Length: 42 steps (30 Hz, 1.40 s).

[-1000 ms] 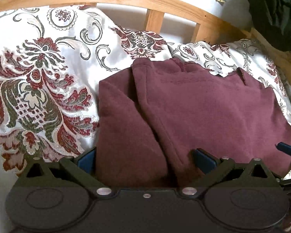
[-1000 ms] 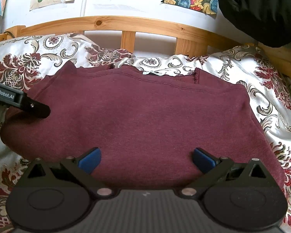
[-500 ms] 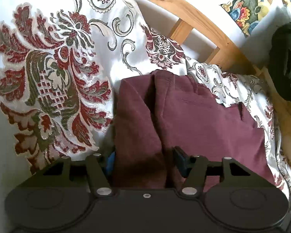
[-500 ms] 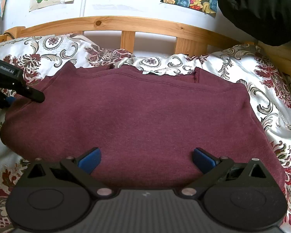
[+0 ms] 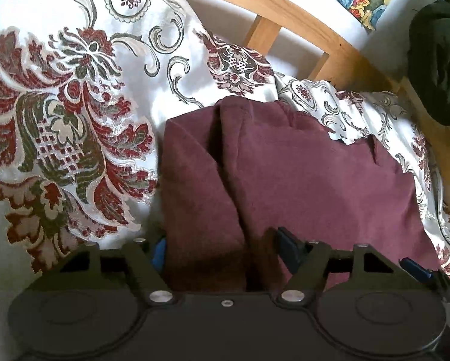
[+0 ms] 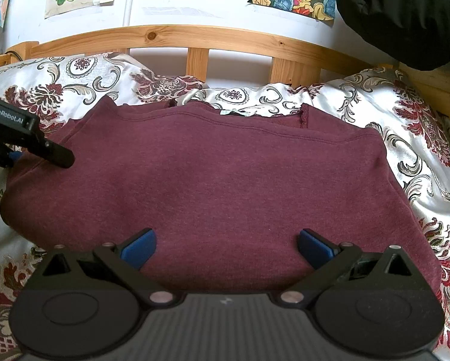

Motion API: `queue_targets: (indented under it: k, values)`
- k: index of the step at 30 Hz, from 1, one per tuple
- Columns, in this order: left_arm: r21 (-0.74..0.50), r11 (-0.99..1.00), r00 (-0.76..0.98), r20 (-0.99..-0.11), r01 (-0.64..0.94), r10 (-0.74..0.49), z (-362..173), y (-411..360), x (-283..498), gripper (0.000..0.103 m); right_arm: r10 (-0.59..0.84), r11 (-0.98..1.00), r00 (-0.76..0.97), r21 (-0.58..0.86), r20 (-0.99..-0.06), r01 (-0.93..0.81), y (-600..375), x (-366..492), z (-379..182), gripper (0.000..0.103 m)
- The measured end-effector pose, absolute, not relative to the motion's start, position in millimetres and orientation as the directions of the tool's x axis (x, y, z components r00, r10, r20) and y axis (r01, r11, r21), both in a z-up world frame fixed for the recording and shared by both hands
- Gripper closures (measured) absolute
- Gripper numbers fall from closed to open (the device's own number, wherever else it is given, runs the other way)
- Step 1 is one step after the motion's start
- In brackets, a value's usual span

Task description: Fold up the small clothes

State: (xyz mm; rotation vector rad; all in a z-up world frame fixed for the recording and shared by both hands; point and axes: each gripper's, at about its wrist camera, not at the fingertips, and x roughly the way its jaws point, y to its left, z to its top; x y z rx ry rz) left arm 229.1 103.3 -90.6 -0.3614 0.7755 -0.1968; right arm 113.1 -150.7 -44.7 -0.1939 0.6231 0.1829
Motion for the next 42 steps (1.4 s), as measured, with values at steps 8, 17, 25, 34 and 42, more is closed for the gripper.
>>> queue_targets:
  k: [8,17,25,34,42]
  values:
    - [-0.434,0.9,0.722,-0.608,0.046,-0.33,-88.3,107.0,225.4,0.07,0.112,0.966,0.793,-0.12,-0.599,-0.227,-150.9,113.7,-43.7,0.001]
    - [-0.435,0.897,0.753,-0.566,0.073,-0.336,-64.4,97.3,216.7,0.078,0.17,0.947,0.773,-0.114,-0.612,-0.299,-177.0,98.0,-10.6,0.0]
    - [-0.419,0.886,0.769,-0.494,0.199,-0.407,-5.4,31.5,226.5,0.081,0.136,0.949,0.831,-0.171,-0.539,-0.266,-216.3,78.1,9.5,0.0]
    - [-0.286,0.852,0.658,-0.544,0.438,-0.521,2.6,-107.9,258.5,0.082,0.043,0.98,0.817,-0.134,-0.575,-0.146,-264.8,72.3,-1.6,0.0]
    - [-0.372,0.809,0.546,-0.601,0.454,-0.583,-35.4,-143.4,264.8,0.074,0.017,0.993,0.773,-0.079,-0.634,-0.087,-290.3,68.0,-15.6,0.0]
